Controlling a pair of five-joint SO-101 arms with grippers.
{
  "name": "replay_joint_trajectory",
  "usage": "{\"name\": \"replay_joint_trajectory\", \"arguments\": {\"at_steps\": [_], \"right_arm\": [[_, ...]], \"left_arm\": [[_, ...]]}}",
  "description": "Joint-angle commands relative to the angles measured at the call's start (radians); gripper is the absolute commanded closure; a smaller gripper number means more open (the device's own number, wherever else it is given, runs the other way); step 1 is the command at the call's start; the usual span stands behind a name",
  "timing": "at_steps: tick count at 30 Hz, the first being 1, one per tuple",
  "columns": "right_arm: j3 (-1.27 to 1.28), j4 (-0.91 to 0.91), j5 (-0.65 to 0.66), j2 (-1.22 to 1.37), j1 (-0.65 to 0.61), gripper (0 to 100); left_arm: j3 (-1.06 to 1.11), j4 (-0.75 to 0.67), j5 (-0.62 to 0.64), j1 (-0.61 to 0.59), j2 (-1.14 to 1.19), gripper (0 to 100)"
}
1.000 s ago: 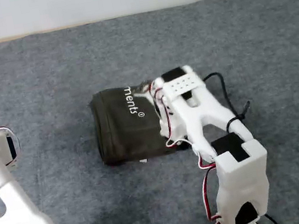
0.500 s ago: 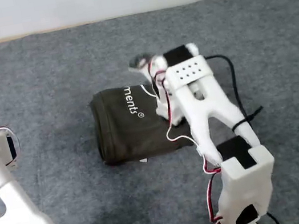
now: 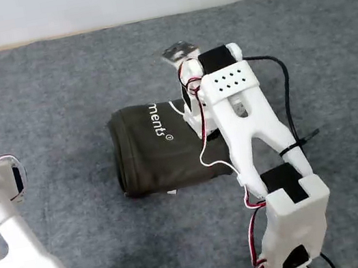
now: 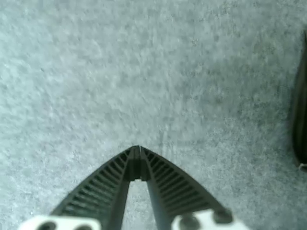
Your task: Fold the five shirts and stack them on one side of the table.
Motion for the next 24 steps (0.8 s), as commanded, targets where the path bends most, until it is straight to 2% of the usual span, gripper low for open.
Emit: {"name": "replay_joint_trajectory", "arguments": {"at_steps": [1,4,10,12,19,24], "right_arm": [[-0.052,0.042,-0.183,-0.012,-0.012,98.3],[-0.049,0.041,-0.285,-0.008,-0.018,95.4],[-0.049,0.041,-0.451,-0.005,-0.045,65.4],[-0.049,0.035,-0.511,0.015,-0.079,59.7],[-0.061,0.013,-0.598,0.203,-0.131,58.6],[-0.089,0.005,-0.611,0.317,-0.134,58.6]], "left_arm": [[-0.002,0.041,0.0,0.002,-0.032,100],[-0.002,0.052,-0.002,-0.002,-0.032,100],[-0.001,0.049,-0.002,0.0,-0.025,100],[-0.001,0.048,-0.006,0.0,-0.025,100],[-0.004,0.049,-0.009,0.0,-0.025,100],[-0.004,0.046,-0.009,0.0,-0.023,100]]}}
